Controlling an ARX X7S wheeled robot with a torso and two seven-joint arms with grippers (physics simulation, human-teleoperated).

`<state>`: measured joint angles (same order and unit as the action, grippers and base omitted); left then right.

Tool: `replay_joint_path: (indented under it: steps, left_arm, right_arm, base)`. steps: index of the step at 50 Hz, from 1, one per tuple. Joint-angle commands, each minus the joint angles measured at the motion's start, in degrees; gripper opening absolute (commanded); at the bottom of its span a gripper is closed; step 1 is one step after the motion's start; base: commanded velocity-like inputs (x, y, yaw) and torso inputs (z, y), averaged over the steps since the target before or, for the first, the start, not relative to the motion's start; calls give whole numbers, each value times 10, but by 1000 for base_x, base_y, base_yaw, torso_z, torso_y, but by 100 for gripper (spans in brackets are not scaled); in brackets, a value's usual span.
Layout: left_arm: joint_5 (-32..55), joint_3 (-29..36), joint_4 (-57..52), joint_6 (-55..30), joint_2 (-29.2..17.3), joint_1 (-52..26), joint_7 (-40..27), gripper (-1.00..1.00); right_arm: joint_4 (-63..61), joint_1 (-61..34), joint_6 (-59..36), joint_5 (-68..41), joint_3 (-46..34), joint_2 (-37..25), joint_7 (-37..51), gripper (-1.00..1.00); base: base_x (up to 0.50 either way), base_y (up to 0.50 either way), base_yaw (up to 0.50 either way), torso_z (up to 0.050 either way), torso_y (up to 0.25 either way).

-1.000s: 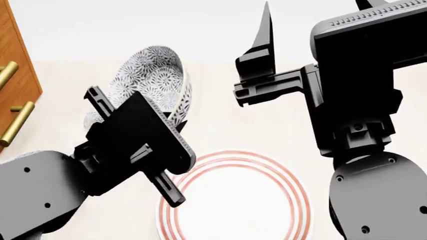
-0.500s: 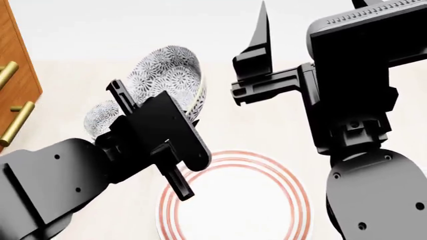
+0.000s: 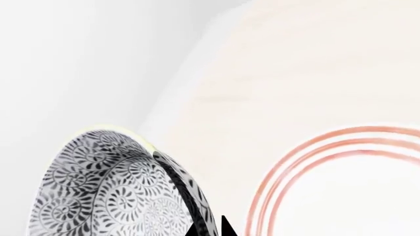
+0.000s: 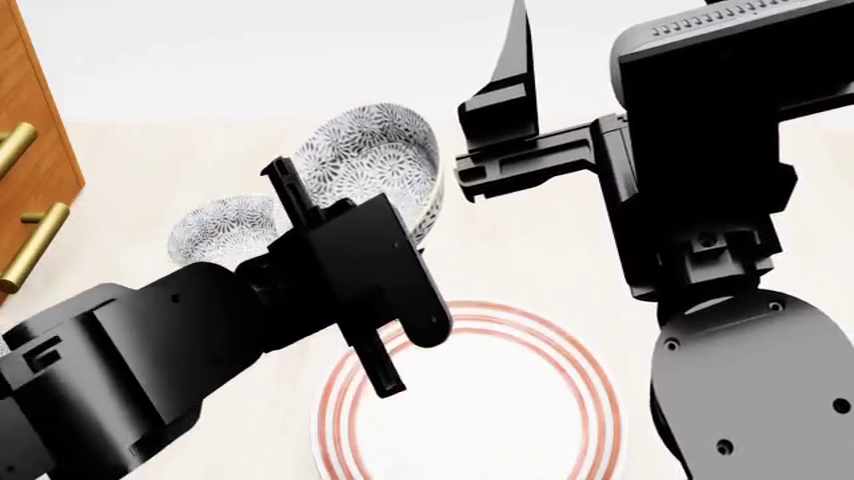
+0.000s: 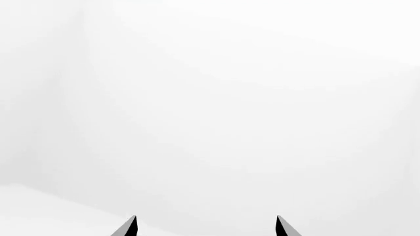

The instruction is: Put the bowl at the front on the plate.

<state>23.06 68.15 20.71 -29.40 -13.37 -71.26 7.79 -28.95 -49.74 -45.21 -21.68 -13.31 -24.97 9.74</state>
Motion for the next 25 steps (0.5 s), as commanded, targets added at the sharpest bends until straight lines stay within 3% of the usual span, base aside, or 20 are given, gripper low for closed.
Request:
replay_joint_path:
  steps: [1, 25]
  left_arm:
    - [-27, 18, 81, 45, 32, -13, 31, -100]
    - [-47, 54, 164, 84, 82, -14, 73, -100]
  right_arm:
    - [-2, -8, -1, -5, 2, 0, -1, 100]
    - [-3, -8, 4, -6, -1, -2, 0, 100]
  base:
    - [0, 0, 0, 0, 0]
    - [0, 0, 0, 0, 0]
